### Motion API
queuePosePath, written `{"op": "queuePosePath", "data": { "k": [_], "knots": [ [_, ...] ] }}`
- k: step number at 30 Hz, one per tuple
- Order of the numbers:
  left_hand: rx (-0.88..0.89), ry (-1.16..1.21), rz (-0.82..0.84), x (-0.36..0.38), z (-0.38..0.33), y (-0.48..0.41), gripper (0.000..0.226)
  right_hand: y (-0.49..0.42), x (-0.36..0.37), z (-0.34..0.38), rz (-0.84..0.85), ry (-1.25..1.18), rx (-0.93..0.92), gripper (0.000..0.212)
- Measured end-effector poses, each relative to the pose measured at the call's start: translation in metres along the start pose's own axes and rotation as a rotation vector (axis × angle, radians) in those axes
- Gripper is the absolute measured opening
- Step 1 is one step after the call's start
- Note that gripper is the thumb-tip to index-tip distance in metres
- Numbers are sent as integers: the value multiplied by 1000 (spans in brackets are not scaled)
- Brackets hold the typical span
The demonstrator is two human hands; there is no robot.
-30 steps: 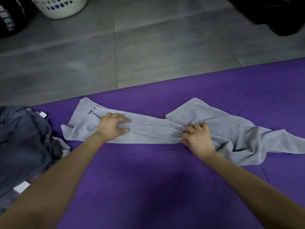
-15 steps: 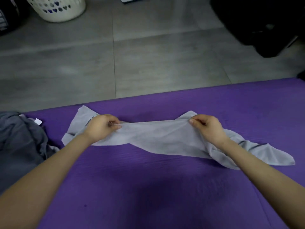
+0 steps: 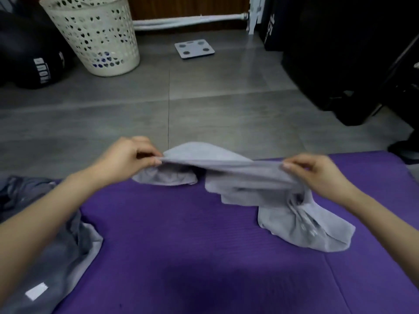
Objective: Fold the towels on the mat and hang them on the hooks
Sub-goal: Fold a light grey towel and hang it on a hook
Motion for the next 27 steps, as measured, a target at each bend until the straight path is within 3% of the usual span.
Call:
{"op": "queuePosePath", "data": {
  "k": [4, 8, 10, 13, 15, 19, 22, 24, 27],
  "knots": [
    [20, 84, 249, 53, -30, 57, 37, 55, 40, -42, 317, 62, 178, 15],
    [-56, 247, 407, 79, -56, 95, 30, 94, 62, -65, 625, 129, 297, 31],
    [-107, 332, 598, 104, -70, 114, 19, 110, 77, -76, 778, 146, 370, 43],
    [-154, 356, 874, 151, -78, 140, 23, 122, 105, -99, 914, 224, 401, 27],
    [-240, 356, 795, 168, -59, 140, 20, 110, 119, -119, 816, 270, 358, 13],
    [-481, 281, 381, 178, 6, 125, 8, 68, 140, -137, 459, 324, 262, 16],
    [-623, 162, 187, 182, 46, 107, 12, 39, 158, -139, 298, 322, 225, 22],
    [-608, 35, 122, 188, 60, 89, 18, 19, 169, -143, 240, 331, 189, 25],
    [-450, -93, 139, 212, 66, 57, 26, -15, 184, -154, 180, 304, 165, 27]
  ]
}}
Point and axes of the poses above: each hand's wrist, its own y-axis away from the middle knuckle, its own x-axis out of the palm, z = x × y, the point moved 8 cm from there along -y, towards the middle knuckle, and after that the axes turned 10 degrees about -y, right-handed, at the moved point
